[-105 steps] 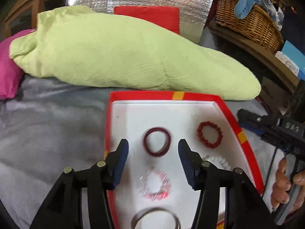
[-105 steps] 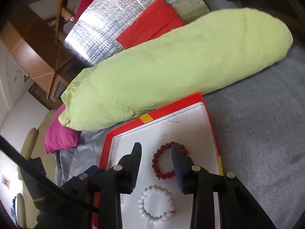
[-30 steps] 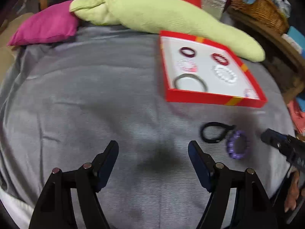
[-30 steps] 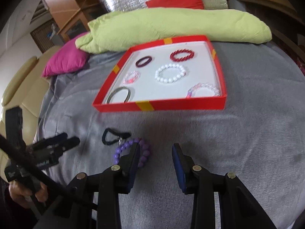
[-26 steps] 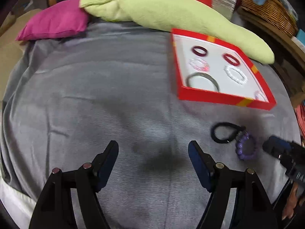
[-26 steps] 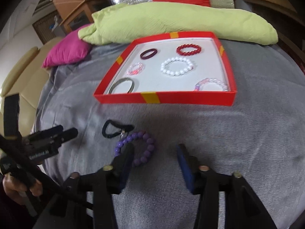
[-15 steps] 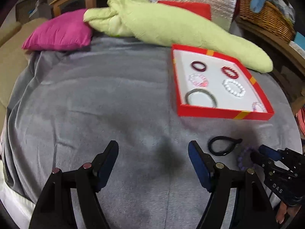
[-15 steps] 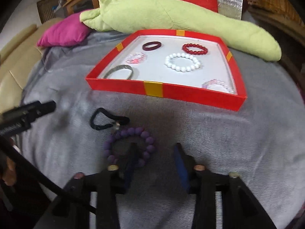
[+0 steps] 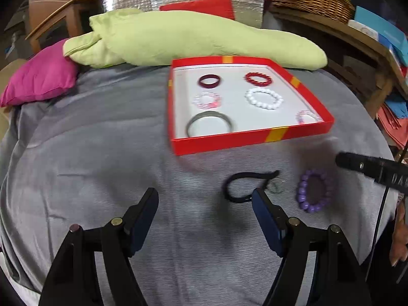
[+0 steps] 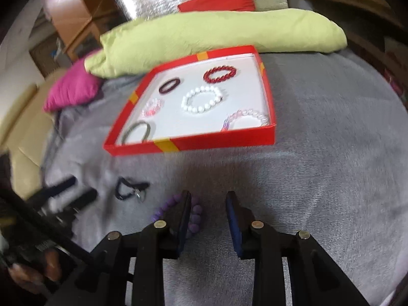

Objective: Organize jewelry

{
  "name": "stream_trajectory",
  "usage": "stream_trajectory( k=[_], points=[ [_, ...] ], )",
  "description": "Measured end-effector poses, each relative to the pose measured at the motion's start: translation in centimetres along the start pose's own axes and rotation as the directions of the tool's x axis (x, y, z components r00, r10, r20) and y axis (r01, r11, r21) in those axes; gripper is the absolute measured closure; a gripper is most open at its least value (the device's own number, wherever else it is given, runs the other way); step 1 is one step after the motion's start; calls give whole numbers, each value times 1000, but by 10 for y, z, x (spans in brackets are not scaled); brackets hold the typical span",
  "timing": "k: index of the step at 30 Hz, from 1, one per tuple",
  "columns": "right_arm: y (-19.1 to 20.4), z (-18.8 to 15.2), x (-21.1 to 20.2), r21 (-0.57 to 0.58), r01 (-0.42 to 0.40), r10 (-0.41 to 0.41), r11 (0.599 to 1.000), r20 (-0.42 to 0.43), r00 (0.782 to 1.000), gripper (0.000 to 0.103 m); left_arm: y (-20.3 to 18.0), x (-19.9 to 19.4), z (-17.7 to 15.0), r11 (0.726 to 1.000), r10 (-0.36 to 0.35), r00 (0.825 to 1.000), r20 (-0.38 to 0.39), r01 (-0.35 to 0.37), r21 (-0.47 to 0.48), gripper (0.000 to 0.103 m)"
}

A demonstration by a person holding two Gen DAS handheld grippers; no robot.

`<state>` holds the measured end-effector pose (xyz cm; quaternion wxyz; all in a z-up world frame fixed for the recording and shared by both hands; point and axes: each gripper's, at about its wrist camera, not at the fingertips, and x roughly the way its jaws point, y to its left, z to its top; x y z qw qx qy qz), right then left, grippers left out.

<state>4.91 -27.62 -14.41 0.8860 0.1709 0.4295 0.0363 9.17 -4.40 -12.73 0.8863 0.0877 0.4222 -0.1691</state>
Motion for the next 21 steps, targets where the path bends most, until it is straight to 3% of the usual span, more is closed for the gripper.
stream_trajectory(
  k=[4,9,16,21],
  points=[
    [-12,4,-11,66,-23,21,998,38,999,66,-11,7,1,1000,-19,1000,-20,20,20,27],
    [-13,5,-10,68,-22,20,997,29,999,66,-24,19,1,998,-39,997,-63,42,54,27],
    [-16,5,-11,76,-25,23,997,28,999,66,-22,28,4,992,-126,988,-85,126,-11,27],
    [-15,5,-10,77,-20,18,997,29,999,66,-27,32,4,986,-166,981,-103,166,-6,27]
  ],
)
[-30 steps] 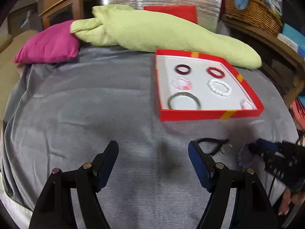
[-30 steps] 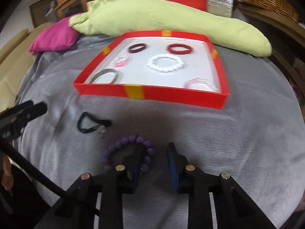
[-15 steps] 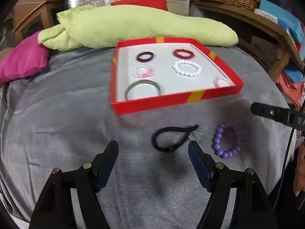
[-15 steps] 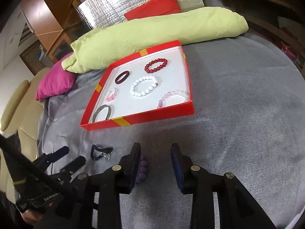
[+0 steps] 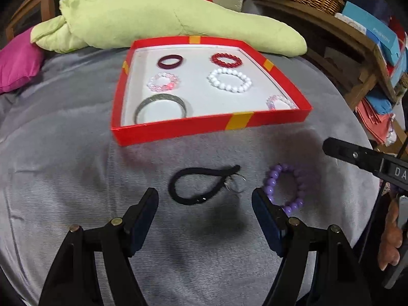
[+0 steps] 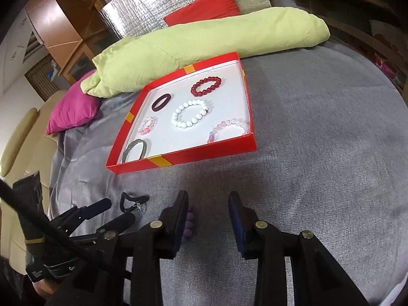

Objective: Organize jewelry

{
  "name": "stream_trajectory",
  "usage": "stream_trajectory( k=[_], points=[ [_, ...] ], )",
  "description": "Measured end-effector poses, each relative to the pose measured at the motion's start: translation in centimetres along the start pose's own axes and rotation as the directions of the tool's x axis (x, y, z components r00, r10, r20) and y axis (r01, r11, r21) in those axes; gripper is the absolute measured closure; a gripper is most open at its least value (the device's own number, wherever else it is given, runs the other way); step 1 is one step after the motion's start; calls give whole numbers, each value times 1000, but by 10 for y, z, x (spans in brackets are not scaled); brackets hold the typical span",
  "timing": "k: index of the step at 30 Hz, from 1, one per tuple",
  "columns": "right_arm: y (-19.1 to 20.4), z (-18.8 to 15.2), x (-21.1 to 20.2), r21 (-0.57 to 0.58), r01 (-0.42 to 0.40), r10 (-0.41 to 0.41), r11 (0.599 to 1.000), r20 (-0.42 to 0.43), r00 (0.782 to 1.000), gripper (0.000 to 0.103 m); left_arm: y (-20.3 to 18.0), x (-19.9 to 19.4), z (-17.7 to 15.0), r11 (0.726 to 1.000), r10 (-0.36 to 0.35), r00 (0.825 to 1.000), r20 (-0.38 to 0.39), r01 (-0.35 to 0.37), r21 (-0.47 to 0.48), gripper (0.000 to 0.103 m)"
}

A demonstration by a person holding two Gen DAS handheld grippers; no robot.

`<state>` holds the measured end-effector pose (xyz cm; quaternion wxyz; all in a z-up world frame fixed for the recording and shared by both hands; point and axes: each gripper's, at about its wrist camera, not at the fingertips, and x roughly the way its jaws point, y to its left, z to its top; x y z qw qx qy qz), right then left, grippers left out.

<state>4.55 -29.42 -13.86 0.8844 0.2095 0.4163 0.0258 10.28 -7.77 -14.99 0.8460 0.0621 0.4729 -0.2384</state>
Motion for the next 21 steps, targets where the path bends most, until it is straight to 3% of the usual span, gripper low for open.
stream_trajectory(
  k=[10,18,21],
  points=[
    [1,0,1,-5,10,-10,1000,2,1000,67,0,10,2,1000,-26,999,-20,26,-16,28],
    [2,-1,0,-7,9,-9,1000,9,1000,67,4,9,0,1000,3,1000,-11,-3,-17,75],
    [2,-1,0,-11,9,-9,1000,13,1000,67,9,6,-2,1000,8,1000,1,-8,-25,82]
  ],
)
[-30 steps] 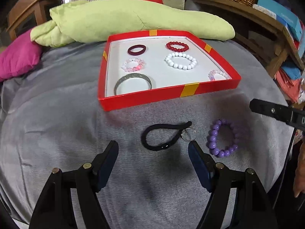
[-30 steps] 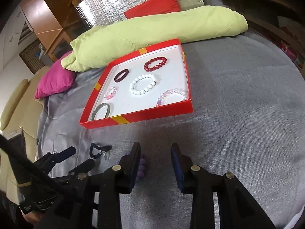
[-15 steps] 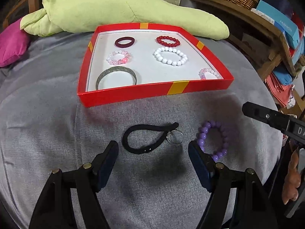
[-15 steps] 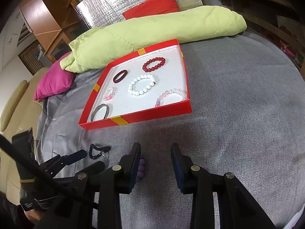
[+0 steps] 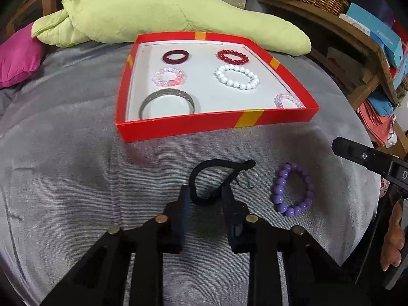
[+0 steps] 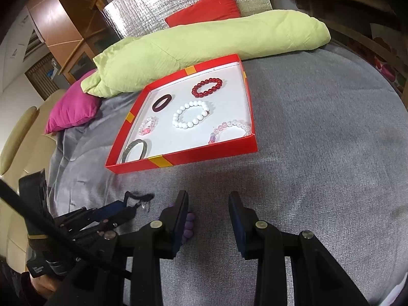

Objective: Organize jewelry

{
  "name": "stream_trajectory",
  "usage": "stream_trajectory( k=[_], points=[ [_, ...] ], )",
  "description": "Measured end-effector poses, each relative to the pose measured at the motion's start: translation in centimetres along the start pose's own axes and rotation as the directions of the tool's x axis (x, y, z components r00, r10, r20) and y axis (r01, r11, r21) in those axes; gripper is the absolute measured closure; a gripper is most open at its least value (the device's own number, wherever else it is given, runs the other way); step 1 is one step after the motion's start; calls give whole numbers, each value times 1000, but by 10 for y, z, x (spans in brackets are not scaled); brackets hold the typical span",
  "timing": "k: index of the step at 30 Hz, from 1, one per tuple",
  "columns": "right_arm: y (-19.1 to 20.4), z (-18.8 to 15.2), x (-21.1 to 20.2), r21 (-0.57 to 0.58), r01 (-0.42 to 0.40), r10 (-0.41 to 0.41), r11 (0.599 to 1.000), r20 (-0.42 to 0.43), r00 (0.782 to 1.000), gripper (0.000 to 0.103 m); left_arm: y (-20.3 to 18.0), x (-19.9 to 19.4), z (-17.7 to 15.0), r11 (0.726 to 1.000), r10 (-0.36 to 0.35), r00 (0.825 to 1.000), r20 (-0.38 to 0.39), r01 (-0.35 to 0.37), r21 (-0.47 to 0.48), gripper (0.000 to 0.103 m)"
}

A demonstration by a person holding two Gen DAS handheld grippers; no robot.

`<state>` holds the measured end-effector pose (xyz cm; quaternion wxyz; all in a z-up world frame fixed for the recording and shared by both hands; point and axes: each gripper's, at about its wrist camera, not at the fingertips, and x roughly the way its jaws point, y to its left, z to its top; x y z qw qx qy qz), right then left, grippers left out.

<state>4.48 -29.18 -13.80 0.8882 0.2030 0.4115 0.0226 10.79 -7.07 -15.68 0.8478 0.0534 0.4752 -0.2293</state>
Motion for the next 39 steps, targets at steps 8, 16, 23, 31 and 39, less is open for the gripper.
stream_trajectory(
  k=[8,16,23,31,39],
  points=[
    [-4,1,-5,19,-12,12,1000,15,1000,67,22,-22,-1,998,32,997,67,-28,-53,87],
    [1,-1,-1,-6,-23,23,1000,-16,1000,67,34,-17,-9,995,60,998,-2,-60,-75,86],
    [13,-9,15,-59,-22,17,998,-97,995,60,40,-20,-13,995,47,999,-8,-47,-90,65],
    [20,-10,16,-89,-1,-6,996,-80,997,47,44,-31,-16,994,81,996,32,-79,-82,35],
    [18,-7,9,-88,6,-10,996,-36,999,47,36,-36,-30,991,120,993,17,-118,-68,35]
  ],
)
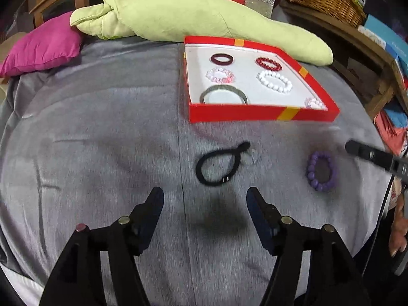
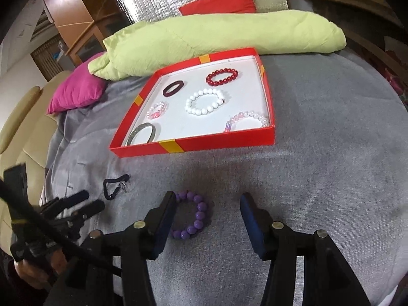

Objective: Organize jewelry

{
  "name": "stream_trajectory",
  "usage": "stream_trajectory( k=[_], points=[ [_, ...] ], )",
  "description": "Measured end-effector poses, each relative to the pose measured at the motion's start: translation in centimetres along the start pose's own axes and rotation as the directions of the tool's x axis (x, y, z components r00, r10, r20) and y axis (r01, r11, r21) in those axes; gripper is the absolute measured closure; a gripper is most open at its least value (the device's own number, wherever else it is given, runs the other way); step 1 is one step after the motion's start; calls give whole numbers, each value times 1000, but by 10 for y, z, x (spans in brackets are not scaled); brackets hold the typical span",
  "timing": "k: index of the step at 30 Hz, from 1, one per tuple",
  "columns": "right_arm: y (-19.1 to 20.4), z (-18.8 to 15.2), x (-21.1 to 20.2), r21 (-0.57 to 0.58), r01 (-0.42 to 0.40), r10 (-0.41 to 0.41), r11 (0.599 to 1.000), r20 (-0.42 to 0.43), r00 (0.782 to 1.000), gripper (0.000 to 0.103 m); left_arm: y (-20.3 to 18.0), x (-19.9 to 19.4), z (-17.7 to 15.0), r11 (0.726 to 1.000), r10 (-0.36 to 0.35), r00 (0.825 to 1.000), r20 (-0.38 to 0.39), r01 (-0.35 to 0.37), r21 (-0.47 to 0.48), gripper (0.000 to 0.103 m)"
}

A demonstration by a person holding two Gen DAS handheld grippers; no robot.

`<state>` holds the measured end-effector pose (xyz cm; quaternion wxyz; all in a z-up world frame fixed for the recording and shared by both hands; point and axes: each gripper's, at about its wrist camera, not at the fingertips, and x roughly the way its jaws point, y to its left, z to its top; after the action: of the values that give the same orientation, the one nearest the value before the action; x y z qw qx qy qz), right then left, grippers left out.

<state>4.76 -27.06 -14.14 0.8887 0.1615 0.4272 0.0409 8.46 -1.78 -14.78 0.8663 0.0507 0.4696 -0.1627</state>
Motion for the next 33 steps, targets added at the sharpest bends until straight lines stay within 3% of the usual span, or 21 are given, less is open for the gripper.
stream_trajectory(
  k=[5,11,16,18,23,28,33],
  points=[
    [-4,1,-2,12,0,0,1000,5,1000,47,-9,3,-13,999,-40,996,-86,42,29,35],
    [-3,1,-3,6,-2,2,1000,9,1000,47,-15,-8,-17,996,-59,995,-81,64,61,35],
    [-2,0,-4,3,2,-3,1000,18,1000,47,-1,-24,-6,1000,25,1000,-18,-25,13,35],
    [-3,1,-4,8,1,-1,1000,19,1000,47,4,-30,2,995,91,996,20,-92,31,35],
    [-1,1,-3,0,1,-1,1000,15,1000,47,9,-36,22,984,140,986,86,-148,100,35],
    [2,0,1,-12,5,-5,1000,3,1000,47,11,-15,26,993,58,997,59,-64,95,31],
    [1,-1,3,-15,0,0,1000,-7,1000,47,-4,-3,22,989,29,999,36,-34,144,31]
  ],
)
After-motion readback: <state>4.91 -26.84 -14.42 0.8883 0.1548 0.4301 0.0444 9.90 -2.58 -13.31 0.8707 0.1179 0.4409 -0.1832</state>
